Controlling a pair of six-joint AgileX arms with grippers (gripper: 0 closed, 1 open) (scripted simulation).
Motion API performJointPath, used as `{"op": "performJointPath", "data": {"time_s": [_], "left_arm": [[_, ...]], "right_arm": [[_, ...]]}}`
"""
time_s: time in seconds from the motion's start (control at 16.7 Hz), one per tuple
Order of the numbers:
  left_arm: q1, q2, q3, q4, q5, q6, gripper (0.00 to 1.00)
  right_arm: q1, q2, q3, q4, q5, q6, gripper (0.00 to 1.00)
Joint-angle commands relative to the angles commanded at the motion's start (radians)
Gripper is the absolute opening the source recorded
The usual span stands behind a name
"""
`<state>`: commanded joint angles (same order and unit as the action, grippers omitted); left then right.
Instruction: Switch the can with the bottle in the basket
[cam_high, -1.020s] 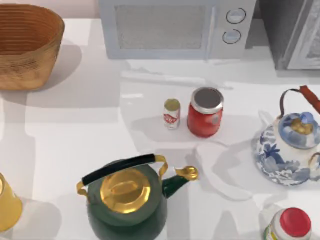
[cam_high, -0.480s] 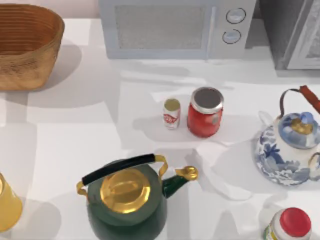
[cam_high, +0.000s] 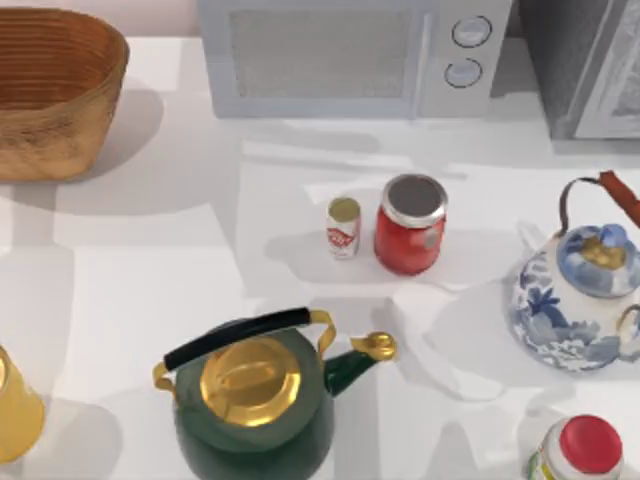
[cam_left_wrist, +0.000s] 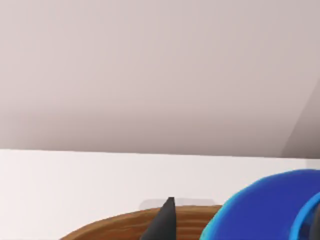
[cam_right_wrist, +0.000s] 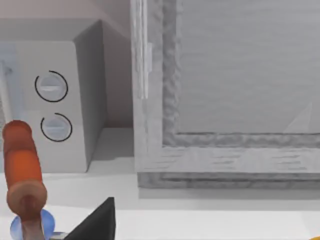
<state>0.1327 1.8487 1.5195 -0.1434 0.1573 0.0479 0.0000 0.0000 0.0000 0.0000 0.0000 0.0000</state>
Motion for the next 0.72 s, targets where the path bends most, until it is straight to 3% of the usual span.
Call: {"op": "performJointPath", "data": {"time_s": [0.36,0.72], "left_arm": [[0.0,0.0,0.0,0.0,0.0,0.0,0.98],[0.0,0.0,0.0,0.0,0.0,0.0,1.0]], "right_arm": [[0.0,0.0,0.0,0.0,0.0,0.0,1.0],[0.0,0.0,0.0,0.0,0.0,0.0,1.0]]}}
